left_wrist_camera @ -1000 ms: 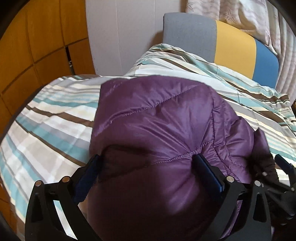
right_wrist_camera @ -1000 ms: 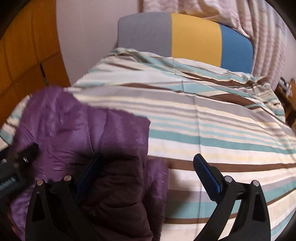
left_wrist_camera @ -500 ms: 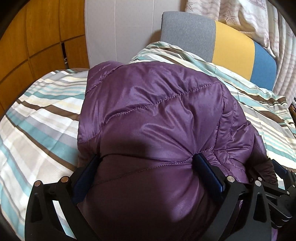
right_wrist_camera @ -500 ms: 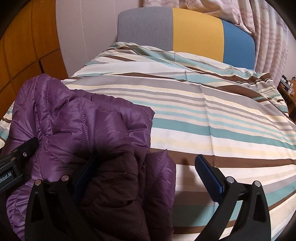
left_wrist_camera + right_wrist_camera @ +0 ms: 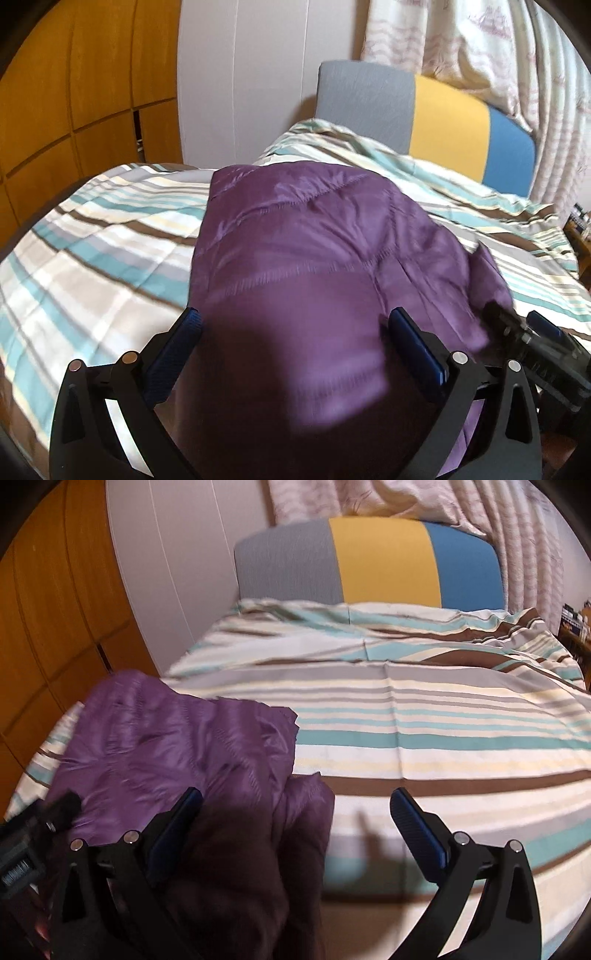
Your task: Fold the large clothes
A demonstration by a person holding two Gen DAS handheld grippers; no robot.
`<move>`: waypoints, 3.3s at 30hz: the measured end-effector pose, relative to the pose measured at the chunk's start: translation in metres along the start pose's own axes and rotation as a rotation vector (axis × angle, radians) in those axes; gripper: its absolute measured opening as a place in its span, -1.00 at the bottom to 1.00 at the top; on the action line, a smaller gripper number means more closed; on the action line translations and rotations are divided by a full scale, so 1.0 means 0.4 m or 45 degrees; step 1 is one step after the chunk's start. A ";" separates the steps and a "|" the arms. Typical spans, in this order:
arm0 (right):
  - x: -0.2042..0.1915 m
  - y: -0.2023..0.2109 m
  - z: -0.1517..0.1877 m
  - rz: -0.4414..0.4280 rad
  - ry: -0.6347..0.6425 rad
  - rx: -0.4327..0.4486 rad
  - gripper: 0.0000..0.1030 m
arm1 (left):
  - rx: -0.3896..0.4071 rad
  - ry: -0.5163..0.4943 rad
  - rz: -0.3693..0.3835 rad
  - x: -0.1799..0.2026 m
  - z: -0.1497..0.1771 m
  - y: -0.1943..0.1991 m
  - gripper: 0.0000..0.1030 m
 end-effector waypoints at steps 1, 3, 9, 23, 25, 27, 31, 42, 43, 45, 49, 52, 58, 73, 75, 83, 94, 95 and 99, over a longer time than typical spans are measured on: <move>0.001 0.030 0.009 -0.005 0.005 0.020 0.95 | 0.004 0.007 0.012 -0.003 0.015 0.016 0.94; -0.002 0.079 0.031 -0.030 0.013 0.037 0.96 | 0.019 0.018 0.017 -0.014 0.060 0.051 0.94; -0.030 0.147 0.111 -0.002 0.103 -0.033 0.95 | 0.025 -0.013 -0.003 -0.020 0.136 0.090 0.94; -0.065 0.269 0.152 -0.118 0.102 -0.110 0.96 | -0.025 -0.048 0.018 -0.048 0.165 0.222 0.94; -0.075 0.309 0.162 -0.159 0.121 -0.115 0.96 | 0.006 -0.058 0.026 -0.048 0.171 0.259 0.94; -0.081 0.348 0.169 -0.195 0.133 -0.119 0.96 | 0.018 -0.060 0.064 -0.051 0.172 0.298 0.94; -0.089 0.410 0.175 -0.231 0.149 -0.122 0.96 | 0.035 -0.029 0.105 -0.054 0.165 0.356 0.94; -0.088 0.531 0.178 -0.275 0.142 -0.060 0.96 | 0.015 -0.055 0.211 -0.037 0.190 0.457 0.94; -0.088 0.535 0.178 -0.275 0.146 -0.056 0.96 | 0.011 -0.038 0.221 -0.039 0.191 0.457 0.94; -0.089 0.545 0.180 -0.270 0.157 -0.045 0.96 | 0.008 -0.001 0.240 -0.044 0.188 0.460 0.94; -0.085 0.546 0.179 -0.265 0.147 -0.043 0.96 | 0.027 -0.008 0.225 -0.047 0.183 0.466 0.94; -0.084 0.545 0.181 -0.259 0.145 -0.045 0.96 | 0.029 -0.011 0.225 -0.047 0.183 0.466 0.94; -0.083 0.545 0.182 -0.250 0.144 -0.047 0.96 | 0.025 -0.025 0.215 -0.045 0.188 0.463 0.94; -0.079 0.548 0.180 -0.248 0.138 -0.039 0.96 | 0.026 -0.021 0.214 -0.041 0.191 0.465 0.94; -0.079 0.548 0.179 -0.248 0.139 -0.039 0.96 | 0.022 -0.021 0.215 -0.040 0.193 0.464 0.94; -0.077 0.552 0.179 -0.241 0.137 -0.042 0.96 | 0.006 -0.013 0.217 -0.039 0.199 0.458 0.94; -0.079 0.550 0.181 -0.241 0.139 -0.045 0.96 | -0.015 0.001 0.238 -0.037 0.204 0.453 0.94; -0.079 0.550 0.181 -0.241 0.139 -0.045 0.96 | -0.020 -0.001 0.240 -0.037 0.205 0.451 0.94; -0.078 0.550 0.182 -0.241 0.138 -0.046 0.96 | -0.034 0.002 0.222 -0.034 0.209 0.449 0.94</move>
Point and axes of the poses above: each gripper's, at about its wrist camera, not at the fingertips, and y roughly against the way its jaws point, x to its right, z to its underside, the point moved 2 cm from there along -y, roughly the way its jaws point, and after that the axes turned 7 degrees about y, right-handed, at the moved point
